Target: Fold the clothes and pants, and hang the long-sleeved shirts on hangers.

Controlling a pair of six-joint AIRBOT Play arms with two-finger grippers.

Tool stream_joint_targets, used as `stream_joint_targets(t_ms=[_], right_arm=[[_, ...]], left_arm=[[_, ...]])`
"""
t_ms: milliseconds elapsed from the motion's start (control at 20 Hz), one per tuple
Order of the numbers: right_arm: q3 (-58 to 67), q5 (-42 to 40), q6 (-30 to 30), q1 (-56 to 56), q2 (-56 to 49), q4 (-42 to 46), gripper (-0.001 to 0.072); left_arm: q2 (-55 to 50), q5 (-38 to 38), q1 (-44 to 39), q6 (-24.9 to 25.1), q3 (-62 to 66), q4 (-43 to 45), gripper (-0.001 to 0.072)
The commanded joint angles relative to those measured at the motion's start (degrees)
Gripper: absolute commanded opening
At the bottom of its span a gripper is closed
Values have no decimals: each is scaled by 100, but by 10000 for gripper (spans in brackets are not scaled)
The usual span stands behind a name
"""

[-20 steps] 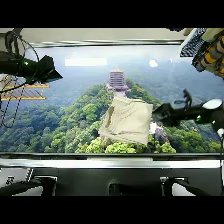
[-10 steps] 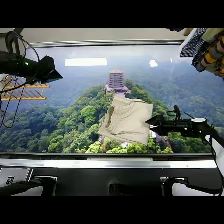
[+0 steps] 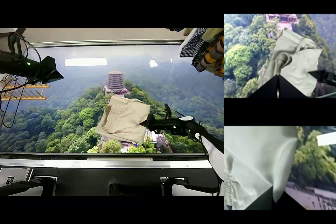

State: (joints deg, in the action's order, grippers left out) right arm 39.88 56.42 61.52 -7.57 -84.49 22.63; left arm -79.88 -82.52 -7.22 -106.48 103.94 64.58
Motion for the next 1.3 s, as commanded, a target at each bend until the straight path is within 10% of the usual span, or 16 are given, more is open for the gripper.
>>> stream_joint_targets(t_ms=[0, 650, 1250], right_arm=[[455, 72, 234, 212, -2, -308, 35], [4833, -1016, 3864, 181, -957, 1858, 35], [5193, -933, 6127, -2146, -953, 3552, 32]], left_arm=[[-7, 15, 0, 2, 2, 2, 12], [-7, 4, 0, 33, -59, 4, 12], [-9, 114, 2, 68, -164, 13, 12]])
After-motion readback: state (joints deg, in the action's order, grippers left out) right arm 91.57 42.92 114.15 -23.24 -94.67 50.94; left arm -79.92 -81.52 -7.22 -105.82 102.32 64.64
